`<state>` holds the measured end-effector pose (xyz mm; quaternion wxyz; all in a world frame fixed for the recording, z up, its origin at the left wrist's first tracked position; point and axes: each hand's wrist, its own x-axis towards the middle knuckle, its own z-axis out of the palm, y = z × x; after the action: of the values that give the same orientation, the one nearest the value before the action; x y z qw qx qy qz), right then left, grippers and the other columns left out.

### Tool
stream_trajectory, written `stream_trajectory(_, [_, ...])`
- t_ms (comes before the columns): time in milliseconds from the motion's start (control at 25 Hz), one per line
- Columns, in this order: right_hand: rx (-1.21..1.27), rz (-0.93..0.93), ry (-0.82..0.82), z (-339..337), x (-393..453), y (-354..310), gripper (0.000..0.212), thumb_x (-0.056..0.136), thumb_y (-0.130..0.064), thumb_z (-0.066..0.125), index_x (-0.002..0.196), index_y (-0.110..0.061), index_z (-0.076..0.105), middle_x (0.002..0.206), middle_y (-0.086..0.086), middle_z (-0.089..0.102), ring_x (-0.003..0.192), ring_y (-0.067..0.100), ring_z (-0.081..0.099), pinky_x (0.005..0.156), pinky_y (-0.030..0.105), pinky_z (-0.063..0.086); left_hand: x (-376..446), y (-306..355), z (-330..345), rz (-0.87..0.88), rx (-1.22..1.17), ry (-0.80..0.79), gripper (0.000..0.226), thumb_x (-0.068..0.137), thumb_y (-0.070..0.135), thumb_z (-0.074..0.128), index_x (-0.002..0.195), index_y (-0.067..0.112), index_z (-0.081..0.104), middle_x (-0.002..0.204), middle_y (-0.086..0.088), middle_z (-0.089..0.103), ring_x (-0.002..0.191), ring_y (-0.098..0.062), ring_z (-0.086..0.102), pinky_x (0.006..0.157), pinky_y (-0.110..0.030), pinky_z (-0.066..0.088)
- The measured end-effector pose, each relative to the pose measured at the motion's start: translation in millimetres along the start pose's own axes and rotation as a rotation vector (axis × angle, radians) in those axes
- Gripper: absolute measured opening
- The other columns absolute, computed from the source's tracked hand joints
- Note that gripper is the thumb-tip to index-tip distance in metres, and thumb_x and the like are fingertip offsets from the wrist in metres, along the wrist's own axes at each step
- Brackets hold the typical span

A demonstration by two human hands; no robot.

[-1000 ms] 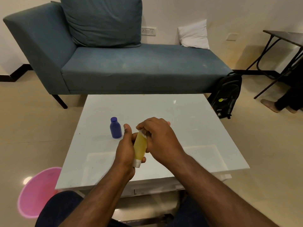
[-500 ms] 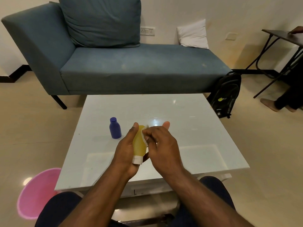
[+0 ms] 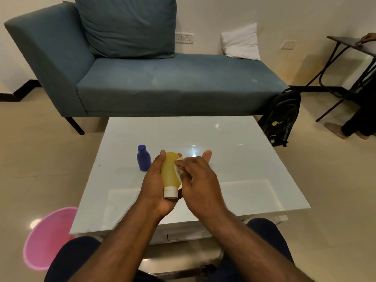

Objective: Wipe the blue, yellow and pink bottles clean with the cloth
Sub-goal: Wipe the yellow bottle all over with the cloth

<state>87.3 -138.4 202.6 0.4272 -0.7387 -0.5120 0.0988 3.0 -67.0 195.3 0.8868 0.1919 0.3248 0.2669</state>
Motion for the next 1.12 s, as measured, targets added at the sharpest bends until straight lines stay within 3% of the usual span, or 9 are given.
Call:
stream_trajectory(120, [-0.032, -0.089, -0.034, 5, -23, -8, 0.028, 0.092, -0.010, 0.055, 0.118, -0.019, 0.063, 0.112, -0.003, 0.058, 0.102, 0.012, 0.054, 0.086, 0.021, 0.048, 6, 7, -3, 0.051, -0.003, -0.002, 0.052, 0.097, 0.058, 0.044, 0.132, 0.023, 0.060, 0.113, -0.011, 0.075, 0.094, -0.029, 0.075, 0.083, -0.045, 0.059])
stream_trajectory(240, [-0.046, -0.149, -0.063, 3, -33, -7, 0.028, 0.089, -0.010, 0.058, 0.114, -0.020, 0.065, 0.110, -0.003, 0.060, 0.101, 0.010, 0.054, 0.086, 0.019, 0.048, 10, 10, -7, 0.064, -0.039, 0.016, 0.050, 0.096, 0.058, 0.048, 0.132, 0.027, 0.062, 0.100, -0.009, 0.075, 0.085, -0.026, 0.075, 0.081, -0.044, 0.059])
stream_trajectory(400, [-0.007, -0.033, -0.015, -1, -17, -2, 0.023, 0.092, -0.010, 0.057, 0.110, -0.019, 0.067, 0.108, -0.005, 0.061, 0.099, 0.007, 0.055, 0.090, 0.019, 0.048, 8, 6, -4, 0.033, -0.011, 0.011, 0.048, 0.097, 0.056, 0.048, 0.130, 0.025, 0.062, 0.089, -0.007, 0.072, 0.071, -0.020, 0.072, 0.064, -0.037, 0.061])
stream_trajectory(640, [-0.159, -0.252, -0.119, 0, -25, -5, 0.033, 0.078, 0.001, 0.065, 0.106, -0.016, 0.068, 0.105, 0.002, 0.064, 0.095, 0.020, 0.056, 0.081, 0.029, 0.052, 13, 9, -5, 0.075, 0.064, 0.082, 0.051, 0.095, 0.058, 0.049, 0.130, 0.024, 0.063, 0.085, -0.006, 0.068, 0.070, -0.017, 0.068, 0.080, -0.040, 0.054])
stream_trajectory(800, [-0.110, -0.140, -0.055, -5, -9, -2, 0.026, 0.082, -0.002, 0.060, 0.103, -0.014, 0.069, 0.104, 0.002, 0.065, 0.095, 0.019, 0.058, 0.086, 0.032, 0.052, 10, 3, -2, 0.058, 0.066, 0.052, 0.048, 0.096, 0.058, 0.046, 0.127, 0.026, 0.063, 0.095, -0.008, 0.073, 0.075, -0.020, 0.074, 0.074, -0.040, 0.059])
stream_trajectory(1000, [-0.180, -0.308, -0.098, 0, -26, -5, 0.033, 0.076, 0.003, 0.068, 0.103, -0.015, 0.069, 0.104, 0.002, 0.066, 0.094, 0.020, 0.058, 0.080, 0.028, 0.051, 12, 10, -1, 0.098, 0.096, 0.131, 0.051, 0.095, 0.059, 0.049, 0.132, 0.026, 0.060, 0.096, -0.006, 0.064, 0.068, -0.016, 0.071, 0.062, -0.036, 0.057])
stream_trajectory(1120, [-0.124, -0.137, -0.049, -3, -26, 3, 0.027, 0.086, -0.007, 0.065, 0.111, -0.018, 0.067, 0.114, -0.001, 0.063, 0.104, 0.014, 0.056, 0.092, 0.025, 0.049, 7, 9, 1, 0.080, 0.000, 0.160, 0.043, 0.094, 0.053, 0.055, 0.126, 0.025, 0.061, 0.096, -0.006, 0.060, 0.071, -0.020, 0.068, 0.053, -0.034, 0.058])
